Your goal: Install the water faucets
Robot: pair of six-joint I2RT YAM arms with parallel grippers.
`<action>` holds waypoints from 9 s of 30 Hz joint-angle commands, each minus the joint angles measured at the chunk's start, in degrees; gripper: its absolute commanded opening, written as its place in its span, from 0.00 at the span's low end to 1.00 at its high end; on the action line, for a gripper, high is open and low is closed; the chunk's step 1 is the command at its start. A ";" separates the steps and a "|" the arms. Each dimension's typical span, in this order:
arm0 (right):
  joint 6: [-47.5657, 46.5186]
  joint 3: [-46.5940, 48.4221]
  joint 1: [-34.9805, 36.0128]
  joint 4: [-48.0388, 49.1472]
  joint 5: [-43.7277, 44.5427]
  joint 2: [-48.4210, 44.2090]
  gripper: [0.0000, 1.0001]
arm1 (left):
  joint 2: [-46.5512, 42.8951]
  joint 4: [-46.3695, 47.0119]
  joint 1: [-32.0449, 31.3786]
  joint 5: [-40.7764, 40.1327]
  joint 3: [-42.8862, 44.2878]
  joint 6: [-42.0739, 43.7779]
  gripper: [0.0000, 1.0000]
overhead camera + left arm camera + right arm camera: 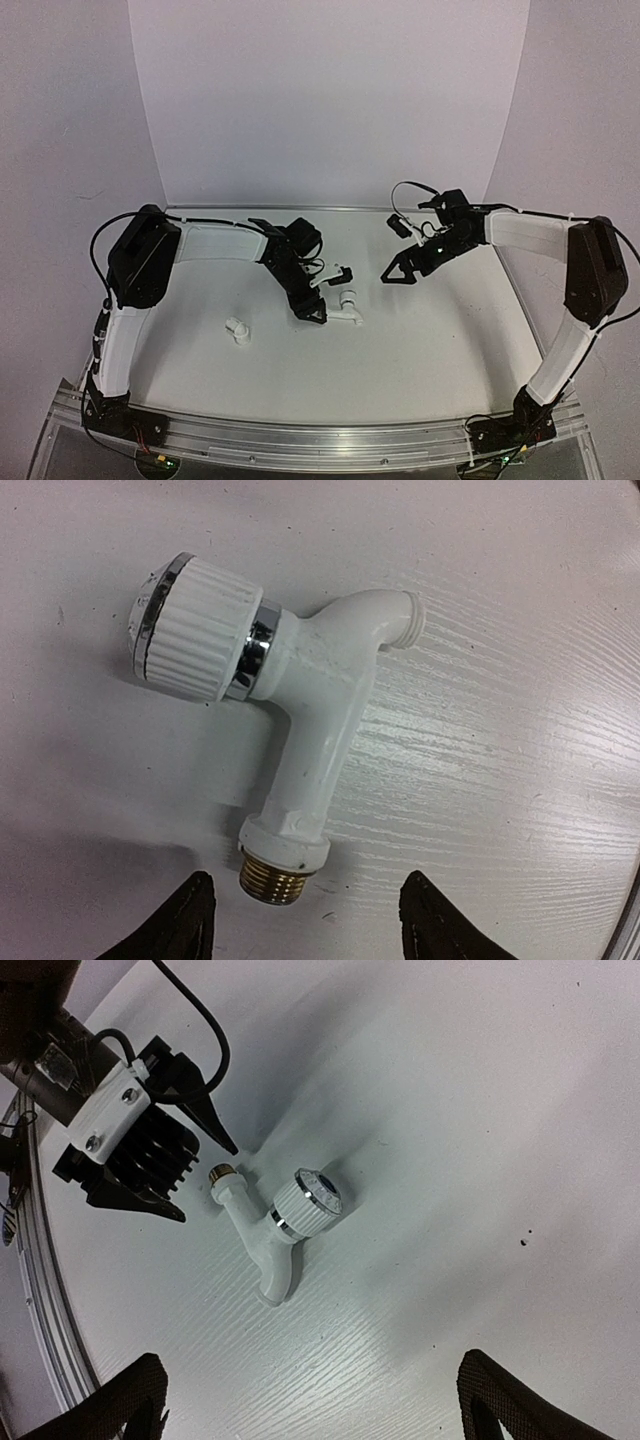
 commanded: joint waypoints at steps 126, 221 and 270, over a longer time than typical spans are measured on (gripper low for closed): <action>14.19 2.32 5.60 3.69 -27.52 -13.24 0.42 | -31.15 44.92 -20.45 -38.09 -20.34 7.09 0.00; 8.89 -7.86 -1.20 5.73 -18.98 -19.86 0.00 | -19.63 -18.01 0.57 -25.73 -23.53 11.46 0.81; 8.15 5.98 -1.09 4.45 -17.18 -23.28 0.00 | -34.17 4.96 0.57 10.68 -6.22 -25.18 0.00</action>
